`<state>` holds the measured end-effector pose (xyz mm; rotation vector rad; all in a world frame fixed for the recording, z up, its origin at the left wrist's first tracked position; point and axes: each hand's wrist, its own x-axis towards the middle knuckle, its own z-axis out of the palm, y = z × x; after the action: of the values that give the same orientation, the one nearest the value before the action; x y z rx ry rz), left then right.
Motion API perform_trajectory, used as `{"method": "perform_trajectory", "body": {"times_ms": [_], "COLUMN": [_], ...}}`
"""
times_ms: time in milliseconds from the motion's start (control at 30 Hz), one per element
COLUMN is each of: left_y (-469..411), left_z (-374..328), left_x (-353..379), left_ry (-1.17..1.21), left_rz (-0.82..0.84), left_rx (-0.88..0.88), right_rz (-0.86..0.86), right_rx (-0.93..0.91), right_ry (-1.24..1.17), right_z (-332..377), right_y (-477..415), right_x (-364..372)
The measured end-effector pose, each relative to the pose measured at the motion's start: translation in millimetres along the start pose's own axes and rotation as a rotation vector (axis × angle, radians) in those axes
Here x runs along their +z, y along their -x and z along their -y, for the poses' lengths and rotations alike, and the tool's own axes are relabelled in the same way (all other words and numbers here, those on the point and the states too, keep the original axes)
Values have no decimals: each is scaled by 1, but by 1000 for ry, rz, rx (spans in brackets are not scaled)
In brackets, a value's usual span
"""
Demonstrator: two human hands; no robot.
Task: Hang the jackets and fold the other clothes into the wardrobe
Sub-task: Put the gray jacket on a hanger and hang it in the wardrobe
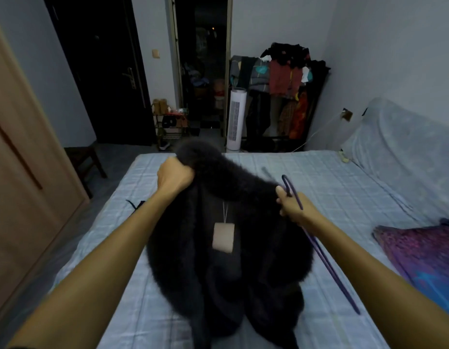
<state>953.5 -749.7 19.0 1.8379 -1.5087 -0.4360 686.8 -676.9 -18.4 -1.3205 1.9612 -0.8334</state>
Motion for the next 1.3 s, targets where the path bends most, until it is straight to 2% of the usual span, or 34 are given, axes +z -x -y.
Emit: {"method": "perform_trajectory", "body": {"times_ms": [67, 167, 300, 400, 467, 567, 633, 733, 833, 933, 1067, 1233, 1300], "left_y": [-1, 1, 5, 8, 9, 12, 14, 16, 21, 26, 19, 13, 18], "left_z": [-8, -9, 7, 19, 27, 40, 46, 46, 39, 30, 32, 46, 40], "left_x": [-11, -22, -29, -39, -46, -57, -61, -61, -52, -44, -49, -59, -55], "left_ry": [-88, -248, -281, -323, -348, -366, -363, -384, -394, -409, -433, -433, -408], "left_rz": [86, 164, 209, 197, 159, 114, 108, 111, 117, 137, 70, 85, 90], "left_rx": [44, 39, 38, -49, -73, -129, -164, -146, -100, -48, 62, -4, 39], "right_rz": [-54, -38, 26, 159, 181, 210, 295, 408, 399, 389, 355, 252, 309], "right_rx": [-81, -141, -239, -318, -345, -328, -308, -299, -316, -344, -381, -332, -328], "right_ry": [44, -252, -478, -419, -378, -462, -526, -483, -319, -265, -99, -254, -248], "right_z": [-2, 2, 8, 9, 4, -7, -14, -17, -12, -3, 3, -6, -4], "right_y": [6, 18, 30, 34, 35, 35, 37, 42, 46, 51, 56, 46, 45], "right_x": [7, 12, 8, 5, 4, -1, -6, -7, 12, 33, 35, 16, 18]}}
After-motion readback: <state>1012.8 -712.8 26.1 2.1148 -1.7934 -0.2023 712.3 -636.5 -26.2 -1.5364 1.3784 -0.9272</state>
